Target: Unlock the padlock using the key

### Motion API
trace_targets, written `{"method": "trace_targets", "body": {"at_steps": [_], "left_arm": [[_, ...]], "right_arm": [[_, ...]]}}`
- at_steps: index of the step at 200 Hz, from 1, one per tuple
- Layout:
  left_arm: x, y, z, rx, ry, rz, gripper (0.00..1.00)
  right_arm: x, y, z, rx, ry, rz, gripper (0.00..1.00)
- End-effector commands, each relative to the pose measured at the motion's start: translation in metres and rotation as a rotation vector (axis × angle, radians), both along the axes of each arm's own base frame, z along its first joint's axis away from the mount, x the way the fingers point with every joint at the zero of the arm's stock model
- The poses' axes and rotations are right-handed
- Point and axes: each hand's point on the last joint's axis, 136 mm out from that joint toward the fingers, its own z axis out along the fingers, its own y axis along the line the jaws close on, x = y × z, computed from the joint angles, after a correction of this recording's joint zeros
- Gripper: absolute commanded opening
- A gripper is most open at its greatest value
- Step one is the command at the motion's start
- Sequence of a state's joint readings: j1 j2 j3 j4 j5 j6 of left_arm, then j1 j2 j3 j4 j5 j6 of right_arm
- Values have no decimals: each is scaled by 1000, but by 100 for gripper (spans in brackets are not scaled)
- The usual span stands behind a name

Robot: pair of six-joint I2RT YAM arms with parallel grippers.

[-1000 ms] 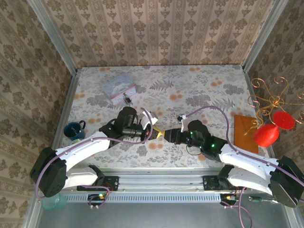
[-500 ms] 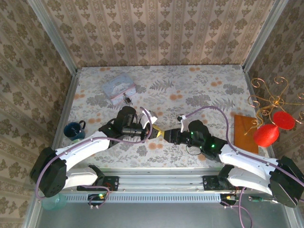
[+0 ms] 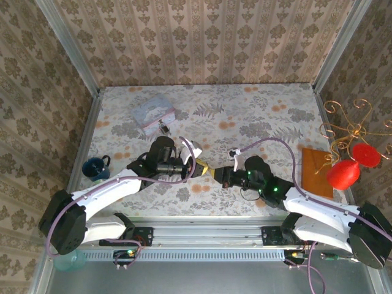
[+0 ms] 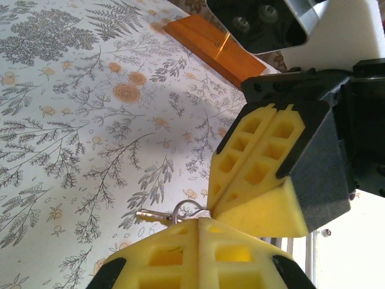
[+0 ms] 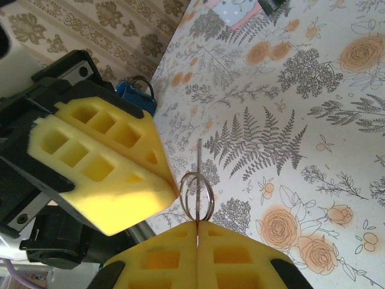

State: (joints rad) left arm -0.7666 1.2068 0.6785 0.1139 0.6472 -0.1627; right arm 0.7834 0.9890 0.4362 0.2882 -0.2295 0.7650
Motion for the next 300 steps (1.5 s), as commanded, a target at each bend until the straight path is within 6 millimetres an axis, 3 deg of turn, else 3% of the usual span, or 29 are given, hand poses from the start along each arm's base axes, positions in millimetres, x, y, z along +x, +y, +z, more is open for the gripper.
{"method": "trace_targets", "body": {"at_steps": [1, 23, 55, 118, 160, 236, 300], "left_arm": [[12, 11, 7, -52, 14, 62, 7], [19, 22, 17, -121, 21, 99, 7], [18, 22, 16, -123, 26, 93, 12], [24, 25, 20, -167, 80, 125, 41], [23, 15, 24, -212, 154, 93, 46], [18, 0, 14, -185, 211, 51, 46], [17, -5, 16, -196, 217, 32, 23]], "right_arm": [[2, -9, 3, 4, -26, -48, 3], [3, -11, 5, 18, -31, -63, 0], [5, -9, 3, 19, -27, -62, 0], [5, -8, -2, -17, -57, -48, 0], [0, 8, 5, -4, -101, 3, 0], [1, 13, 14, 18, -134, 2, 0], [3, 11, 11, -1, -134, -13, 0]]}}
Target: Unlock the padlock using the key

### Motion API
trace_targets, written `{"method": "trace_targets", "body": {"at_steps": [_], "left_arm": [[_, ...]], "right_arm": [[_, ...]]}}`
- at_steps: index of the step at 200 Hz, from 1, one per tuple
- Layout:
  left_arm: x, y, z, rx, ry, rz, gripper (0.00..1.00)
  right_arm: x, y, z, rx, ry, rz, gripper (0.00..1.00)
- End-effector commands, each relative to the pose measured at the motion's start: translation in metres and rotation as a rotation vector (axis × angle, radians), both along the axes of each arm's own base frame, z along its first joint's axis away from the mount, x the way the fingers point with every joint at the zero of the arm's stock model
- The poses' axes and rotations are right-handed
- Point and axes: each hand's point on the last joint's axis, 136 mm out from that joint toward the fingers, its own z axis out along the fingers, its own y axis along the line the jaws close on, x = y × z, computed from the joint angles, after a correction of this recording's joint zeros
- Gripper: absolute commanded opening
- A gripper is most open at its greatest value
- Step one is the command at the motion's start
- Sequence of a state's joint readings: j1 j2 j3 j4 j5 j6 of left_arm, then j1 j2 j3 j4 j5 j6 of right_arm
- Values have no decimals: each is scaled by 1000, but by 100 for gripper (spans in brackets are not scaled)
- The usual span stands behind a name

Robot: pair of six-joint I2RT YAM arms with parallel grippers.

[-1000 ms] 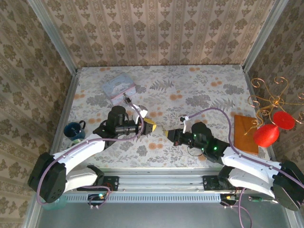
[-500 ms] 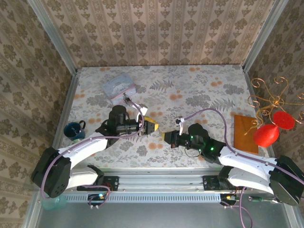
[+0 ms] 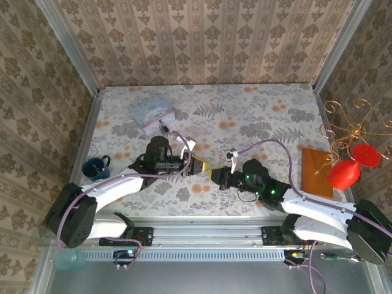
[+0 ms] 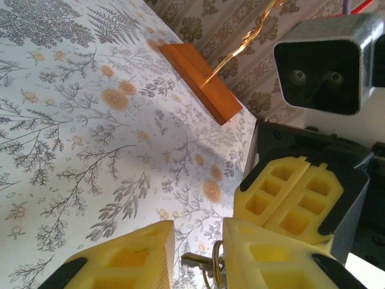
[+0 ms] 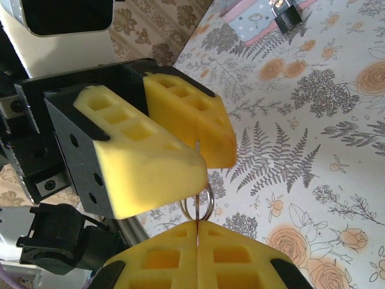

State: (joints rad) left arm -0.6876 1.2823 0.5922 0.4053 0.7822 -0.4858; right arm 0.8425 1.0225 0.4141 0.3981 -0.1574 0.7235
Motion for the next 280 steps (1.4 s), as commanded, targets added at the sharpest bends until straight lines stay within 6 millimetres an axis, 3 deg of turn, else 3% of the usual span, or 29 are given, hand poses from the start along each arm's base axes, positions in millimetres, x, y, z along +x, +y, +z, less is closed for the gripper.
{"method": "trace_targets", "body": {"at_steps": [1, 91, 114, 130, 139, 159, 172, 193, 206, 232, 235, 262, 280], "left_arm": [[2, -6, 18, -47, -32, -20, 23], [5, -4, 25, -69, -41, -1, 10], [7, -4, 24, -68, -40, 11, 3], [12, -1, 19, -36, -39, 47, 1], [18, 4, 12, 8, -45, 90, 3], [35, 27, -12, 120, -22, 216, 8], [47, 48, -26, 174, 19, 303, 17], [65, 101, -62, 354, 98, 521, 29], [69, 131, -78, 405, 148, 625, 33], [73, 182, -92, 399, 208, 805, 40], [73, 186, -92, 396, 210, 819, 41], [71, 214, -88, 359, 172, 923, 44], [69, 227, -82, 347, 125, 967, 46]], "right_arm": [[4, 0, 7, -4, -47, -17, 0], [6, -7, 2, -23, -39, -50, 0], [7, -8, 2, -25, -40, -62, 0], [10, -12, 0, -49, -34, -87, 0], [15, -19, -4, -81, -24, -130, 6], [18, -29, -17, -155, 6, -173, 10], [18, -29, -25, -172, 33, -184, 15], [17, -20, -39, -254, 84, -180, 31], [11, -3, -48, -299, 92, -152, 36], [1, 40, -69, -416, 125, -63, 40], [0, 46, -80, -452, 139, -49, 40], [-11, 93, -98, -575, 149, 76, 43], [-16, 113, -111, -651, 169, 132, 44]]}}
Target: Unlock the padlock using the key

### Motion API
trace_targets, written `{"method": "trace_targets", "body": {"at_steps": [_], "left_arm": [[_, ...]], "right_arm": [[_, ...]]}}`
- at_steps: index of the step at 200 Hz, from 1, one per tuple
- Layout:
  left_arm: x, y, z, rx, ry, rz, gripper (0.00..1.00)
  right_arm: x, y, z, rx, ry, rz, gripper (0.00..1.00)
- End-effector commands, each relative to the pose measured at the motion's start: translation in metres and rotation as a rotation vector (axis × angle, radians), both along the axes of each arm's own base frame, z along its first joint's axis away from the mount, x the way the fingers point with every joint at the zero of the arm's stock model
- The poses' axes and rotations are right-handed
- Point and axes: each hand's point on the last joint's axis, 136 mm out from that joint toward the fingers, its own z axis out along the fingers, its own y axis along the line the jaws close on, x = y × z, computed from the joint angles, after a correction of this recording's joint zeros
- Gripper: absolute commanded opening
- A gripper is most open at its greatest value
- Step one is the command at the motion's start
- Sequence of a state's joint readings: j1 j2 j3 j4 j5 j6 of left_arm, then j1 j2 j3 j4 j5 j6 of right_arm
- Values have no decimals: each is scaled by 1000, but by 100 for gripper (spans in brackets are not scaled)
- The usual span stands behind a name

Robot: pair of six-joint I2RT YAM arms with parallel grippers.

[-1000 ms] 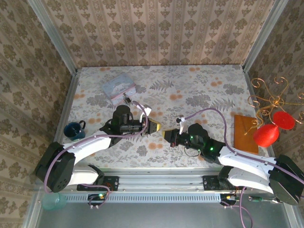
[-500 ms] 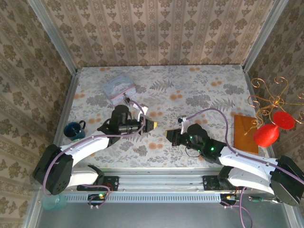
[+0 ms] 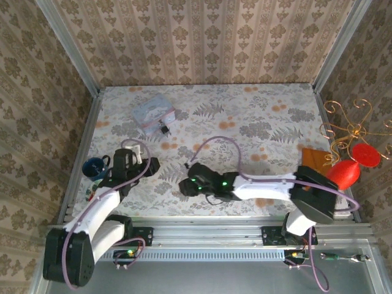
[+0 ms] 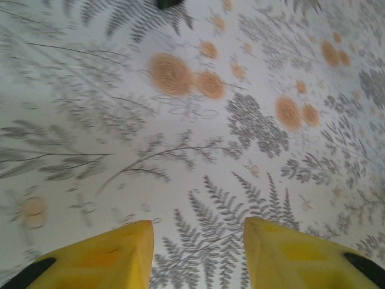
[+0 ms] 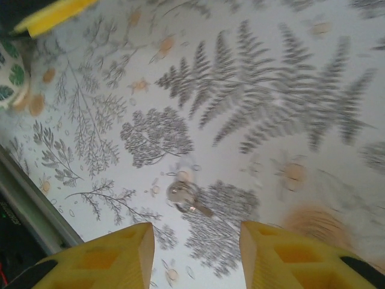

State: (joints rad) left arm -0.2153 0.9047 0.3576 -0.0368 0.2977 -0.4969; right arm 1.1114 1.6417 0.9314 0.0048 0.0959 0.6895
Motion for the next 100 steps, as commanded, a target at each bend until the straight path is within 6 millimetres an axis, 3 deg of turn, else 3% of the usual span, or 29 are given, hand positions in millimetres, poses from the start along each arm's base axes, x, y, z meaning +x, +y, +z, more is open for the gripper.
{"method": "trace_targets", "body": {"at_steps": [1, 27, 100], "left_arm": [[-1, 19, 7, 27, -52, 65, 46], [-4, 30, 15, 43, -109, 92, 48], [-6, 28, 22, 19, -166, 84, 51]], "right_arm": [[-11, 10, -23, -152, 42, 73, 44], [-10, 17, -36, -237, 68, 82, 45], [-6, 26, -60, -378, 124, 82, 50]]}}
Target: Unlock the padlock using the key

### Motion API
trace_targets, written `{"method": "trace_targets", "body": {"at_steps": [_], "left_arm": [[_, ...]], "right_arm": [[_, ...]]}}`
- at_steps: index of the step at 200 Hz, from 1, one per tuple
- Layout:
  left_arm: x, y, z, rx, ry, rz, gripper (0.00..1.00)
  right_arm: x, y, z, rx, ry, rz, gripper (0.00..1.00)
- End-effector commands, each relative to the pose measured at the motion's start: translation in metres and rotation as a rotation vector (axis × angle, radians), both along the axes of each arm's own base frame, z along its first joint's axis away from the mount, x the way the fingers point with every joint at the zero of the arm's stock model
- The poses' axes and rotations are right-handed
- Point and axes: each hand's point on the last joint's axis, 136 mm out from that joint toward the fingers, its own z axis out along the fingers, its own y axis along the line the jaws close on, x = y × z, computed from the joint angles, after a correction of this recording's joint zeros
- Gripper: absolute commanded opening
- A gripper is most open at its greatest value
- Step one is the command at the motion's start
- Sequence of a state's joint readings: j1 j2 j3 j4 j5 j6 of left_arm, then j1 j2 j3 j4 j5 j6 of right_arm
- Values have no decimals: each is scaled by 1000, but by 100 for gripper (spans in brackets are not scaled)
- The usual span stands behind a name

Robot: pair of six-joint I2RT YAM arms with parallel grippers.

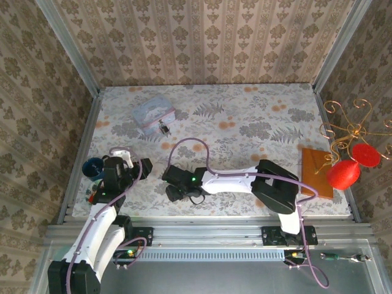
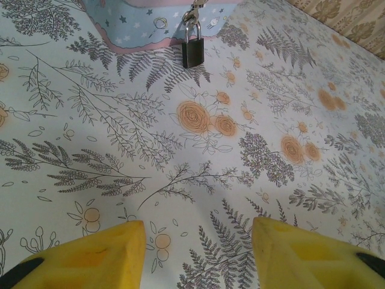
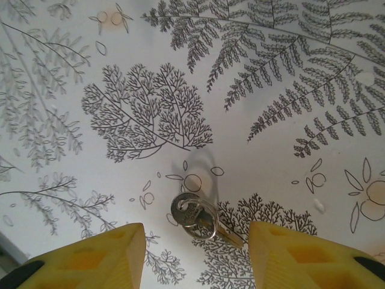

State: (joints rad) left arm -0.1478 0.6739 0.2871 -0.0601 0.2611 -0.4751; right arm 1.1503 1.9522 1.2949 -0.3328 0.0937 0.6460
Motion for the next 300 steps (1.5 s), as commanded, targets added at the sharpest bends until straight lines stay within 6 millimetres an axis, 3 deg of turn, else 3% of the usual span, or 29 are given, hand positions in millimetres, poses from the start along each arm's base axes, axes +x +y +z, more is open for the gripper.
{"method": "trace_targets", "body": {"at_steps": [1, 44, 104, 206, 237, 271, 300], "left_arm": [[1, 2, 0, 8, -18, -1, 51], [0, 1, 0, 3, -19, -8, 51], [1, 2, 1, -1, -22, -3, 52], [1, 0, -1, -4, -19, -11, 53], [2, -4, -2, -17, -13, -32, 52], [4, -16, -2, -53, -12, -92, 49], [3, -46, 2, -96, -25, -219, 48]], "right_arm": [[-2, -9, -13, -109, 20, 9, 50], [-1, -6, -28, -181, 38, 8, 46], [-5, -10, -32, -248, 21, 10, 22], [6, -24, -2, -177, -49, -90, 0], [14, -30, 13, -81, -69, -155, 0], [24, -48, 22, -7, -72, -266, 0], [35, -72, 39, 126, -77, -407, 0]]}}
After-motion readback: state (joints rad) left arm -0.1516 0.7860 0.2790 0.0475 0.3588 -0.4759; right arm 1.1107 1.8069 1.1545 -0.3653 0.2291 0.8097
